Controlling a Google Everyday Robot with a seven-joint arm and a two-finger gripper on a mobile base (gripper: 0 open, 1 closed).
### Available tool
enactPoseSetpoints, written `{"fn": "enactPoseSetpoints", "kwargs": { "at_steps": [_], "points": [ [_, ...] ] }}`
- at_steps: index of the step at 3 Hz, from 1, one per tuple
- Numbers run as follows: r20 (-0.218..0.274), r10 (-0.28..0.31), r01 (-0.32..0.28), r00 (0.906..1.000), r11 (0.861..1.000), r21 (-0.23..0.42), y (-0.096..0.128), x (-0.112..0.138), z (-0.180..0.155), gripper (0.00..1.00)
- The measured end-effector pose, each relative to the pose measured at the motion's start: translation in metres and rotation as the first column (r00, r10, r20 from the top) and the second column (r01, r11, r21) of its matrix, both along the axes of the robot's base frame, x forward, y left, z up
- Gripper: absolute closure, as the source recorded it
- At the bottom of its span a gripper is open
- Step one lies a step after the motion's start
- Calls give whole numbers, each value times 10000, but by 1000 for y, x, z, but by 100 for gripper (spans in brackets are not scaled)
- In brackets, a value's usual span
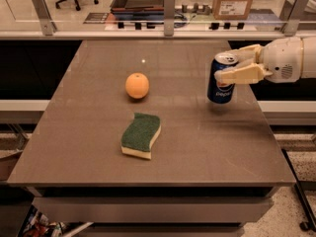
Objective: Move pepsi can near sponge
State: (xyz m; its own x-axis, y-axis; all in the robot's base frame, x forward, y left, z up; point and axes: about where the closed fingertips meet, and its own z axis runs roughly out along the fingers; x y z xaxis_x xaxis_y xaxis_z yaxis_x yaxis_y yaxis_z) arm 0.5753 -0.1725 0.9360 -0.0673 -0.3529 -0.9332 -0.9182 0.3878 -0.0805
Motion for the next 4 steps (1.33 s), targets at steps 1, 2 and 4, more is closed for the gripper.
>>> {"fn": "enactPoseSetpoints", "kwargs": {
  "at_steps": [1,2,4],
  "points": [
    [-279,683,-687,9973,9975,-144,23,-24,-6,100],
    [-303,1096,-1103,9935,9937,-206,48,-48,-9,100],
    [245,1093,-1087,9937,9938,-251,85,-92,-12,100]
  ]
}}
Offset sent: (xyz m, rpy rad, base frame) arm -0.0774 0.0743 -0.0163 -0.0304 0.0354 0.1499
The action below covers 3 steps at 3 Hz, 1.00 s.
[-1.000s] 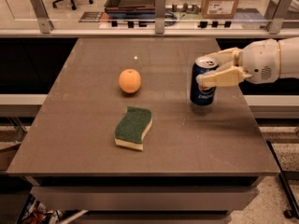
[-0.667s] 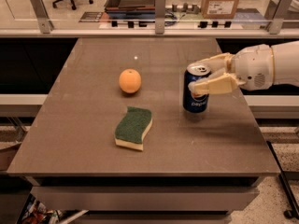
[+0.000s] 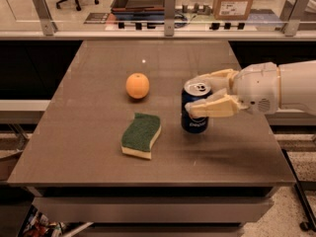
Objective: Move pepsi can near sponge
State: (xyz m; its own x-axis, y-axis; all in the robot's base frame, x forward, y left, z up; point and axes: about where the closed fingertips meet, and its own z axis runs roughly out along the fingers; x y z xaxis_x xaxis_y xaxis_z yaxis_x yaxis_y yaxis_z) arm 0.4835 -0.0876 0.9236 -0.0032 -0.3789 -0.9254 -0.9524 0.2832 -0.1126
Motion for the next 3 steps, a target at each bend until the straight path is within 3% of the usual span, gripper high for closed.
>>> {"fn": "enactPoseSetpoints", "kwargs": {
  "at_steps": [3],
  "points": [
    [-92,-237,242,9997,9984,516,23,-40,-21,100]
  ]
}}
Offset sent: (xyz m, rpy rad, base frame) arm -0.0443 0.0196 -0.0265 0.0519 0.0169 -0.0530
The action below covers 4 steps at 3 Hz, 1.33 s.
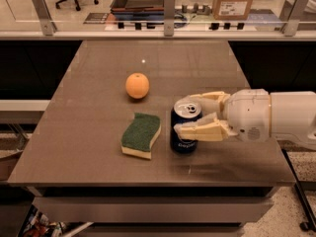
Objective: Move pepsi can near sponge
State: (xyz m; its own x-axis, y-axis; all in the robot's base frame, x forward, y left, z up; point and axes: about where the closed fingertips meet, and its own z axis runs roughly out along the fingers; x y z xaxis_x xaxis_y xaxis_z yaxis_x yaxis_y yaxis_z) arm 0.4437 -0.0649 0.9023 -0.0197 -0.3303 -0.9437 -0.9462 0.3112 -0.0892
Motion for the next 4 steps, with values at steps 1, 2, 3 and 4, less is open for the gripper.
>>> {"fn": "enactPoseSetpoints", "kwargs": {
  "at_steps": [1,2,3,4],
  "points": [
    [12,39,-39,10000,10000,-25,2,-1,1,82],
    [26,78,-78,10000,10000,-43,4,-1,2,58],
    [40,116,-115,9999,9999,-61,6,-2,2,35],
    [54,152,-151,9999,9999,-78,8,-2,3,12]
  ]
}}
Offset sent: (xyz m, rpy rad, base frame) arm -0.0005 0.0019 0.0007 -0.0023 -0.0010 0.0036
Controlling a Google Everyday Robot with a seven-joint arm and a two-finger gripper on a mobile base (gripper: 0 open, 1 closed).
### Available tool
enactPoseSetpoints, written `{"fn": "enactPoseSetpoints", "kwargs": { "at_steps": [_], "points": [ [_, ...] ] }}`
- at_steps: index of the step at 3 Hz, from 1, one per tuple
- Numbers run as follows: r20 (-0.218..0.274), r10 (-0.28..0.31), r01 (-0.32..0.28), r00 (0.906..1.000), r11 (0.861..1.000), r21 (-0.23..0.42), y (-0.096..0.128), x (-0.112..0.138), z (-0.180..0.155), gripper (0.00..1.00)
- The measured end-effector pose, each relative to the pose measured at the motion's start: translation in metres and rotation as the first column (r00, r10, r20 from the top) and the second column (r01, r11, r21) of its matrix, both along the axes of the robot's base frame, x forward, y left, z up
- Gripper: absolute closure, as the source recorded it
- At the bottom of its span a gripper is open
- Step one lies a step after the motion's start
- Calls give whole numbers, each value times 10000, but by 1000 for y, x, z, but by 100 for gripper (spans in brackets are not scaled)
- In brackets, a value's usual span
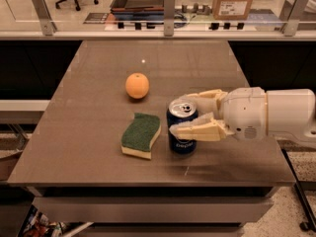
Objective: Move pepsi can near sponge
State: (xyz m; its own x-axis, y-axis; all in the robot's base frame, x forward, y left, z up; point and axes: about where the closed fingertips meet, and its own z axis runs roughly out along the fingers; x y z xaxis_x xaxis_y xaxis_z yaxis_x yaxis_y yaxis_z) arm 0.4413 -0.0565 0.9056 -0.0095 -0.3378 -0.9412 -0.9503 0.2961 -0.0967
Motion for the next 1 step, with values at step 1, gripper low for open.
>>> {"fn": "enactPoseSetpoints", "kwargs": {
  "at_steps": [1],
  "points": [
    [13,34,-34,10000,10000,-17,2,-1,1,0]
  ]
}}
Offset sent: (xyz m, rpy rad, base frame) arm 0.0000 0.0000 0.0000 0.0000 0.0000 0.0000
